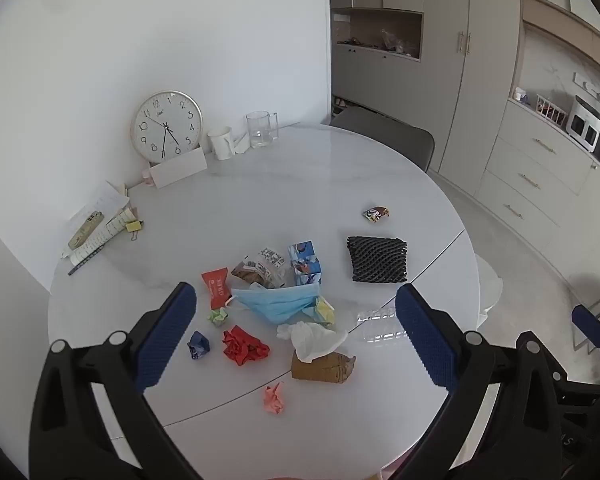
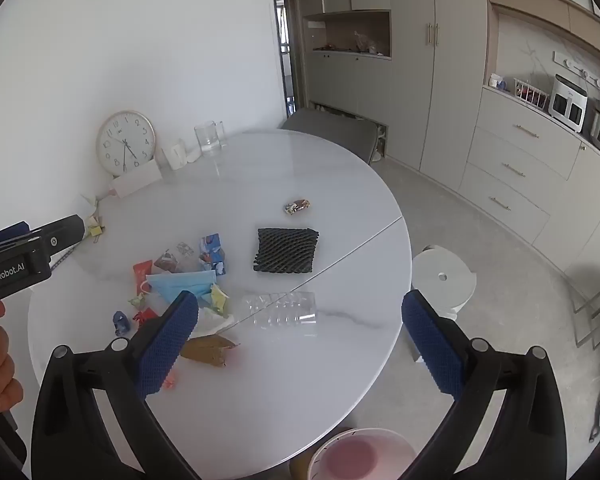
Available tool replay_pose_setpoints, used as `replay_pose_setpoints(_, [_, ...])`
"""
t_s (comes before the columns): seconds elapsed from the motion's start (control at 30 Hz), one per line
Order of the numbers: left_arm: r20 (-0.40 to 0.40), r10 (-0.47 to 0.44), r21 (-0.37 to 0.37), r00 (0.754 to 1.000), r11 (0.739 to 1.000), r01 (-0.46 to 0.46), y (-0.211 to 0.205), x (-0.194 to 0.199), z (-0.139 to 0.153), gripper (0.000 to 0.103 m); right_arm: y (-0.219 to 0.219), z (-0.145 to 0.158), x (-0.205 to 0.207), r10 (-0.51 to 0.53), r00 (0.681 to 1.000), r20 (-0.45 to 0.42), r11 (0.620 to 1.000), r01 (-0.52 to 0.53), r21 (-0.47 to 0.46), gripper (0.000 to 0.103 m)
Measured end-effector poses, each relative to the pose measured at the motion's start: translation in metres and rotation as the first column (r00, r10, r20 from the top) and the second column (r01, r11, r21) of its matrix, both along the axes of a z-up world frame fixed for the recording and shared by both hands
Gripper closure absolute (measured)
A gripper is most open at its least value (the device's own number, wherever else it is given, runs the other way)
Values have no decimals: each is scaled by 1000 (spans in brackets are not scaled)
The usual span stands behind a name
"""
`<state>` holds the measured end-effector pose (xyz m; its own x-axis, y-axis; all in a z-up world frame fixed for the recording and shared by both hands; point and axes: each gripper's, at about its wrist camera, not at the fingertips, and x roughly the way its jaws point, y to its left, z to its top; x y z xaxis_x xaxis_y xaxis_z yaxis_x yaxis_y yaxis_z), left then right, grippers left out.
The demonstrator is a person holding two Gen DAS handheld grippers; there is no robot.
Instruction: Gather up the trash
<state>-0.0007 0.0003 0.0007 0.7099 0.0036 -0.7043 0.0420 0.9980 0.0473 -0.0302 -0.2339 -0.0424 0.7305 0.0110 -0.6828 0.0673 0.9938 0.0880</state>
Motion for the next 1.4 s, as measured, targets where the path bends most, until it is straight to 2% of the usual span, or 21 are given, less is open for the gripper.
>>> replay_pose_setpoints(0.3, [-14, 5, 1, 1000, 1000, -5, 0, -3, 2, 8, -2, -5, 0, 3, 1000, -5, 1000, -3, -2, 2])
replay_pose_setpoints(0.33, [-28, 2, -14, 1000, 1000, -3, 0, 1, -7, 8, -4, -1, -2, 3, 1000, -6, 1000, -3, -2, 2])
replay_pose_setpoints(0.63, [-48, 4, -22, 999, 1000, -5, 3, 6, -17, 8, 5, -5, 1, 9, 1000, -12, 1000, -10, -19, 2])
replay_pose_setpoints(1.4, [-60, 5, -28, 998, 1000, -6, 6, 6, -19, 8, 6, -7, 0, 6, 1000, -16, 1000, -7, -25, 2])
